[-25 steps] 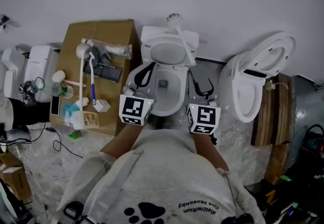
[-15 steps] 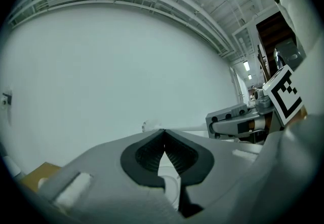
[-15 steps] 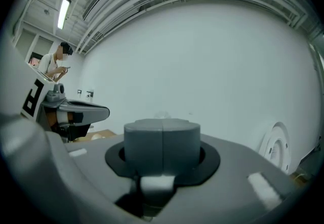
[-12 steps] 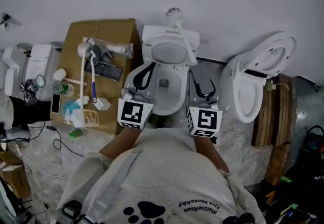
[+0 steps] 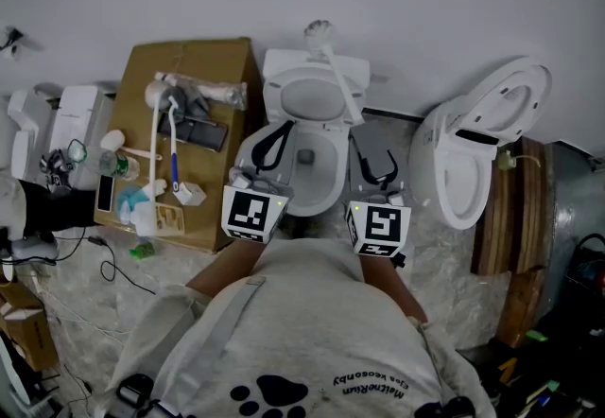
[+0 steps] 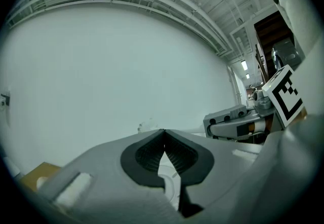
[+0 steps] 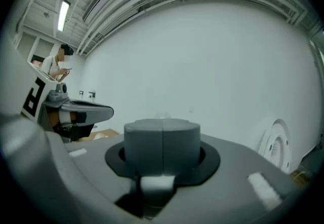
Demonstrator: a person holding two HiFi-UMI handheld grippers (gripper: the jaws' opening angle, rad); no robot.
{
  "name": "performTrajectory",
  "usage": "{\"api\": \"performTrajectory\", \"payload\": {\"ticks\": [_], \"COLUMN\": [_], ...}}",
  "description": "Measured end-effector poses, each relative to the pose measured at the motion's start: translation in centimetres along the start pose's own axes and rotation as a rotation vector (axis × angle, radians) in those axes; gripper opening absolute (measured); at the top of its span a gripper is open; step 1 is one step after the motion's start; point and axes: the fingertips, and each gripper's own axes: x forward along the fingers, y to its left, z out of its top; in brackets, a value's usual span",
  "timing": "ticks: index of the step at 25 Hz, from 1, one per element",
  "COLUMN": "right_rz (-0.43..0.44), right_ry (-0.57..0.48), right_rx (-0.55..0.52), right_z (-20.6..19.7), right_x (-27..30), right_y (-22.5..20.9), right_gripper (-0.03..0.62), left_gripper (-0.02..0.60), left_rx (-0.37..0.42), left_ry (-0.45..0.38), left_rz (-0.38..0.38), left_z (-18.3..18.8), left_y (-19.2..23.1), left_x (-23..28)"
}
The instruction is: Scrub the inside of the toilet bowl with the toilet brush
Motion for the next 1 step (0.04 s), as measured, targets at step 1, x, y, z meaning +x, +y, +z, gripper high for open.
{"api": "performTrajectory", "payload": {"ticks": [1], "right_rz": [0.002], "right_ry": [0.001], "right_rx": [0.001], "right_z": [-0.08], "right_x": [-0.16], "right_y": [0.0], "right_gripper": [0.15], "left_gripper": [-0.003], "left_rx": [-0.002], "left_ry": [0.002], "left_rz": [0.0], "left_z": [-0.06], "left_y": [-0.18], "left_x": [-0.05]}}
